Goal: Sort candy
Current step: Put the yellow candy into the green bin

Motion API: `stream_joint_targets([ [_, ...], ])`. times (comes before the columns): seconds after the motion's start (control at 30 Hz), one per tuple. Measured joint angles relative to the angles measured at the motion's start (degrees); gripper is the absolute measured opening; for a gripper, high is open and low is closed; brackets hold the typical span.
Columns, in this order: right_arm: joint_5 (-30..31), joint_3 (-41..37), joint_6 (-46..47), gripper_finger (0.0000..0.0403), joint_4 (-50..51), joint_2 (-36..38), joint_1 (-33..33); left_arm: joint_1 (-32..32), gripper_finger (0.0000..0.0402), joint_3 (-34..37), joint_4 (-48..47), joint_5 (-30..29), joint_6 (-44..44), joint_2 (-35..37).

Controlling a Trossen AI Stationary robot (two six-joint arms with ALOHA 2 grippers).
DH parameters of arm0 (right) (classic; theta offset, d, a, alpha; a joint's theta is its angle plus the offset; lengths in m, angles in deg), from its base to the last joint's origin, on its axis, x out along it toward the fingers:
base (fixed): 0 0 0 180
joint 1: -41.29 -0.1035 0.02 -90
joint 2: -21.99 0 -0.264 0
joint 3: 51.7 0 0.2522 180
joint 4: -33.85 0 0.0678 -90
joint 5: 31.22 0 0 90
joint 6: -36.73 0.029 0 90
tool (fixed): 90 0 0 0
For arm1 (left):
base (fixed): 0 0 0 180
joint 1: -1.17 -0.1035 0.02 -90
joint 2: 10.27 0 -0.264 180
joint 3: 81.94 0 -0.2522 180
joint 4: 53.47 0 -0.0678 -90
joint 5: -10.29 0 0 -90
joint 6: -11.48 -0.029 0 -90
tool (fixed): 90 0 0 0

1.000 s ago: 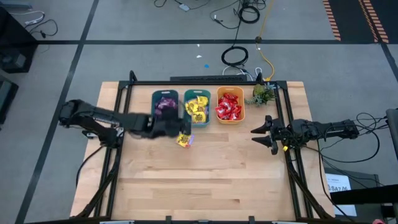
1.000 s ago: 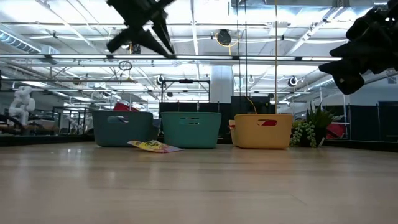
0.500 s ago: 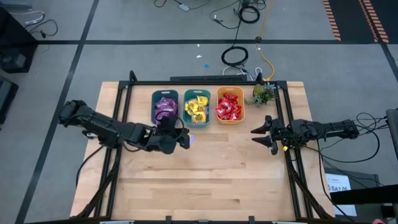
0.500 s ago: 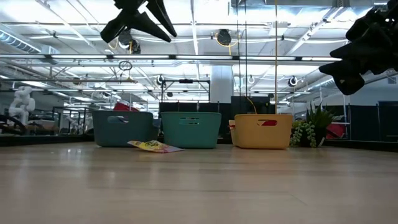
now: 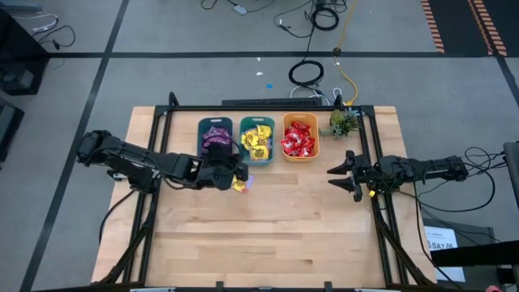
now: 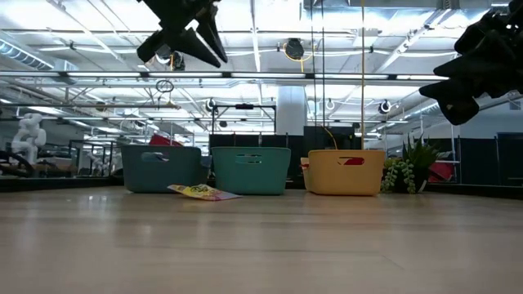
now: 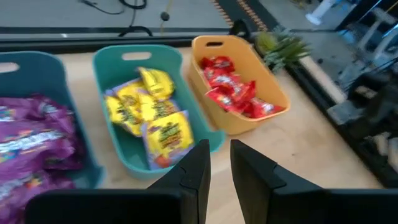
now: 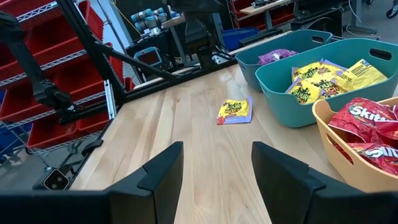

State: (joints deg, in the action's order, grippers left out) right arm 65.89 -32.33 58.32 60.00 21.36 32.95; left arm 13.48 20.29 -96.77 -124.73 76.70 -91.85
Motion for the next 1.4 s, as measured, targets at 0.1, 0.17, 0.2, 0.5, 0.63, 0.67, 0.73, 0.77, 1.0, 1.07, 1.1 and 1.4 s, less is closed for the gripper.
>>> stream_joint_targets([
  [0.1,0.0,0.0,0.0,0.0183,0.0,0.0,0.0,-0.8,0.0073,0.0,-2.4,0.1,0.0,0.1],
  [0.17,0.0,0.0,0.0,0.0183,0.0,0.0,0.0,-1.2,0.0075,0.0,-4.4,0.5,0.0,0.5],
  [0.2,0.0,0.0,0.0,0.0183,0.0,0.0,0.0,-1.4,0.0078,0.0,-5.1,0.7,0.1,0.6],
  [0.5,0.0,0.0,0.0,0.0183,0.0,0.0,0.0,-2.9,0.0142,0.0,-7.2,4.3,-1.1,1.2],
  [0.63,0.0,0.0,0.0,0.0183,0.0,0.0,0.0,-2.8,0.0145,0.0,-6.1,6.5,-1.1,1.2],
  [0.67,0.0,0.0,0.0,0.0183,0.0,0.0,0.0,-2.8,0.0145,0.0,-5.8,6.4,-1.2,1.2],
  [0.73,0.0,0.0,0.0,0.0183,0.0,0.0,0.0,-2.9,0.0145,0.0,-5.7,6.4,-1.1,1.2],
  [0.77,0.0,0.0,0.0,0.0183,0.0,0.0,0.0,-2.9,0.0145,0.0,-5.4,6.5,-1.1,0.9],
  [1.0,0.0,0.0,0.1,0.0183,0.0,0.0,0.0,-0.7,0.0145,0.0,3.6,2.9,-1.1,-4.7],
  [1.07,0.0,0.0,0.2,0.0183,0.0,0.0,0.0,0.6,0.0145,0.0,5.6,1.6,-1.1,-7.3],
  [1.1,0.0,0.0,0.3,0.0183,0.0,0.0,0.0,1.1,0.0145,0.0,5.8,1.2,-1.1,-8.7],
  [1.4,-0.2,0.0,1.5,0.0183,0.4,0.0,0.0,4.8,0.0145,0.0,6.5,-1.8,-1.3,-20.0],
])
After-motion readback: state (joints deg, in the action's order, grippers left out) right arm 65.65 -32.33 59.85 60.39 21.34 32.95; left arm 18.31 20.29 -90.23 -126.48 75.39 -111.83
